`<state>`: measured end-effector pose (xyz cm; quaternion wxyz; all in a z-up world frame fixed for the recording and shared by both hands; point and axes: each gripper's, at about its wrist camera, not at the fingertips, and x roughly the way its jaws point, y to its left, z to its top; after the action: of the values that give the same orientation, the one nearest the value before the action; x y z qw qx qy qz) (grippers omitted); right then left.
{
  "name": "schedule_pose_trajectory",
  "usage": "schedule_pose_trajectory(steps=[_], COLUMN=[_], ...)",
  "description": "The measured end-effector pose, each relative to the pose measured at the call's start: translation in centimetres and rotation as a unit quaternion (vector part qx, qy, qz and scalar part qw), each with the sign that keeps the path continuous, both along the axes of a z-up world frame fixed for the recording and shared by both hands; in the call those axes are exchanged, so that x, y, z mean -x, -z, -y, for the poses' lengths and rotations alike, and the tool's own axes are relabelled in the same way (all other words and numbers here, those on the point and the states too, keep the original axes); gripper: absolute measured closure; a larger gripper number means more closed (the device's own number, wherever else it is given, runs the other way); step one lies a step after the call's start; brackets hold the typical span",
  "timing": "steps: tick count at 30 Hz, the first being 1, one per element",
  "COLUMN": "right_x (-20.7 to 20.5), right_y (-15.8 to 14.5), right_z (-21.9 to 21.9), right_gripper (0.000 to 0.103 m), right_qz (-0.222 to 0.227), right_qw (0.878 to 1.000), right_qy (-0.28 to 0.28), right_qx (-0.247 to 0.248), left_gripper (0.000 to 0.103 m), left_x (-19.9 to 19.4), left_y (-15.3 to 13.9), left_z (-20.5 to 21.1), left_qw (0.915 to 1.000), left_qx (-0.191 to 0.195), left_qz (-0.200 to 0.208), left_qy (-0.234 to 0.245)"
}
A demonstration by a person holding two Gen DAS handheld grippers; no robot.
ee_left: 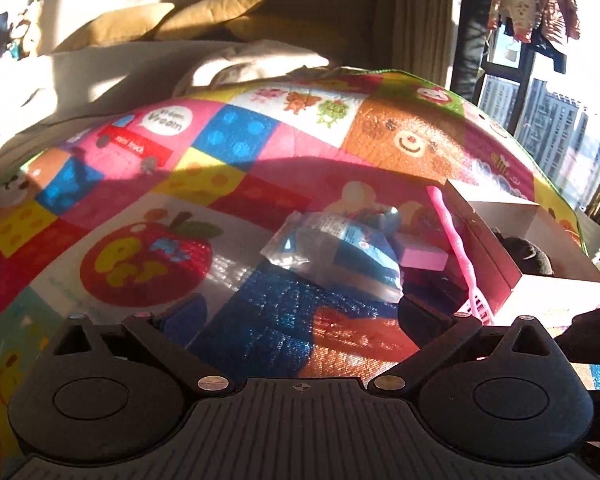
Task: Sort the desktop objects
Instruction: 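Grasp the pink basket handle with the right tool while the left tool moves to the plastic bag, then grasp the clear plastic bag with the left tool while the right tool lifts the pink basket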
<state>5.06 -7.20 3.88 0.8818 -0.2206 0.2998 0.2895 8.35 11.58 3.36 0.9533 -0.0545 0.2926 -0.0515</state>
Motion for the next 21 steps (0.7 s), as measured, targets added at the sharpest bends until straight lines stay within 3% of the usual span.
schedule_pose_trajectory(steps=[3, 9, 11, 14, 16, 18, 21], right_x=[2.6, 6.0, 6.3, 6.2, 6.1, 6.0, 5.8], right_y=[-0.8, -0.7, -0.4, 0.0, 0.4, 0.7, 1.2], right_z=[3.0, 8.8, 9.8, 11.1, 11.7, 12.3, 12.7], right_gripper=[0.097, 0.096, 0.096, 0.094, 0.089, 0.075, 0.067], right_qz=[-0.024, -0.048, -0.047, -0.05, -0.049, -0.049, -0.046], right_qw=[0.999, 0.995, 0.993, 0.99, 0.988, 0.986, 0.984], right_qy=[0.013, 0.051, 0.063, 0.08, 0.09, 0.1, 0.108], right_qx=[-0.027, -0.069, -0.083, -0.106, -0.117, -0.125, -0.133], left_gripper=[0.0, 0.0, 0.0, 0.0, 0.0, 0.0, 0.0], left_x=[-2.1, -7.3, -9.0, -10.0, -10.1, -10.0, -9.5], left_y=[0.0, 0.6, 1.7, 2.6, 2.7, 2.5, 1.8], left_z=[1.5, 4.7, 5.6, 5.6, 5.0, 4.2, 3.3], left_qw=[0.9999, 0.9959, 0.9934, 0.9933, 0.9932, 0.9928, 0.9903], left_qx=[0.0, 0.048, 0.039, 0.023, 0.001, -0.013, -0.056], left_qz=[-0.013, -0.075, -0.1, -0.098, -0.088, -0.087, -0.075], left_qy=[0.01, -0.018, -0.038, -0.058, -0.076, -0.082, -0.103])
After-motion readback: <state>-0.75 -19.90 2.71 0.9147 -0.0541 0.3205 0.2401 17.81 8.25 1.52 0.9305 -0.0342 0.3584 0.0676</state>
